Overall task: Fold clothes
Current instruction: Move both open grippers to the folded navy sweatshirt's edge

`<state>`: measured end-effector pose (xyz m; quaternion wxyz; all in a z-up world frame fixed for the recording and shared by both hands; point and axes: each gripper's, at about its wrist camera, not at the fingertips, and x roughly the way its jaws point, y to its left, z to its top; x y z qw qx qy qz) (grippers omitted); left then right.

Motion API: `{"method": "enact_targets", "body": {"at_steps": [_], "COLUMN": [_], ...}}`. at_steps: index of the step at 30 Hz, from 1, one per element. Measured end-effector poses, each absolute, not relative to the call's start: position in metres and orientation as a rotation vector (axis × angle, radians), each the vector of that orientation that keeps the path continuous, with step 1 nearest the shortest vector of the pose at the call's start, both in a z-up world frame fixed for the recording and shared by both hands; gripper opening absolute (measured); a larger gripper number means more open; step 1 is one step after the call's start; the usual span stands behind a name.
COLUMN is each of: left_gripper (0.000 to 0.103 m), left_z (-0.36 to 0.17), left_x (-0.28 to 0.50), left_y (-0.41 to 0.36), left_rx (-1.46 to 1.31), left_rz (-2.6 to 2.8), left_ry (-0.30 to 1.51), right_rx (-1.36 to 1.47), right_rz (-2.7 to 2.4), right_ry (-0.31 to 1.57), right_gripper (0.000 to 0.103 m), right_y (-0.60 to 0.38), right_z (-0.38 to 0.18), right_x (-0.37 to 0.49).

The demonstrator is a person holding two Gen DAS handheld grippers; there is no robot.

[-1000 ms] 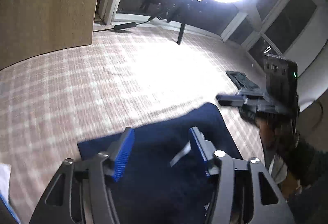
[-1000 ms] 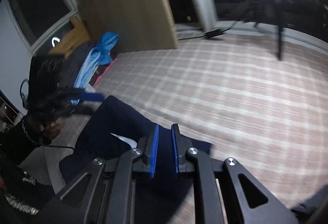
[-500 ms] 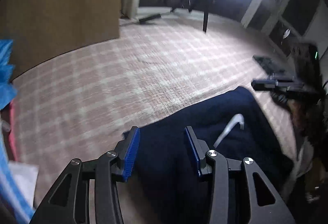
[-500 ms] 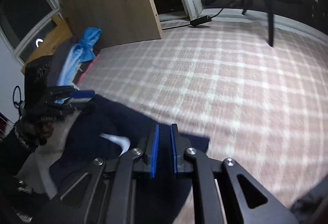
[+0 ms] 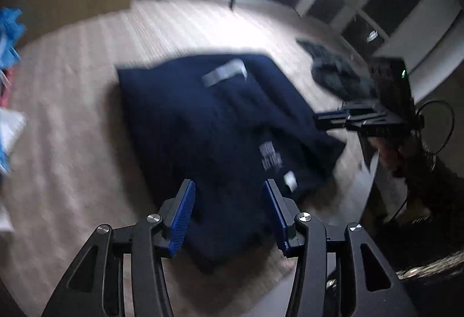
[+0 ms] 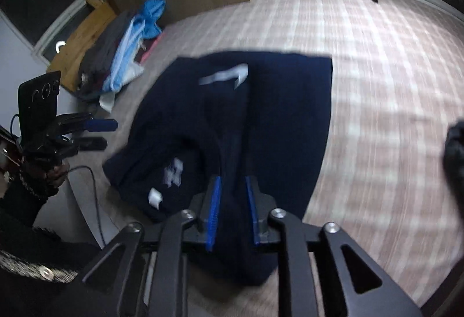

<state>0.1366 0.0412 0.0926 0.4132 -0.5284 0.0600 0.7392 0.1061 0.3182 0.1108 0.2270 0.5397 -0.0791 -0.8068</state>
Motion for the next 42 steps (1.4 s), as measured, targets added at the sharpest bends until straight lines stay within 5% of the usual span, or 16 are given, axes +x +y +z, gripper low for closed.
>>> {"method": "enact_targets", "body": {"at_steps": [7,16,24,27,31,36,42], "left_gripper": [0.047,0.054,0.053,0.053,0.073,0.076,0.075], "left_z": [0.095,0.125,0.080,0.096,0.124,0.115,0.082], "left_x": [0.174,0.201,0.192,0.186,0.158,0.100,0.060], "left_y": [0.029,0.095,0.102,0.067,0.015,-0.020,-0.008], "left_rx": [-1.322,-1.135,-1.307,-1.341,-1.323,-1.396,-1.505], "left_rz": [1.867,1.780,1.765,1.813,2.047,2.208,2.201], "left_ry": [0.411,0.361,0.397,0.241,0.016,-0.271,-0.363], "right_rx": [1.591,1.461,1.598,1.578,1.470,1.365,1.473], "right_rz": [-2.292,-2.416,-2.368,-2.391,-2.507,-2.573,-2.481], "right_ry": [-0.131,-0.293,-0.114,-0.203,-0.406,-0.567,-0.613], "right_gripper": [0.022,0.026,0.029,0.030,0.058,0.059,0.059], "right_y": [0.332,0.334,0.319,0.335,0.361,0.377,0.372], "right_z": [0.115,0.120,0.105,0.120,0.137,0.131,0.095], "right_x": [0.165,0.159,0.175,0.180,0.166,0.115,0.063]}}
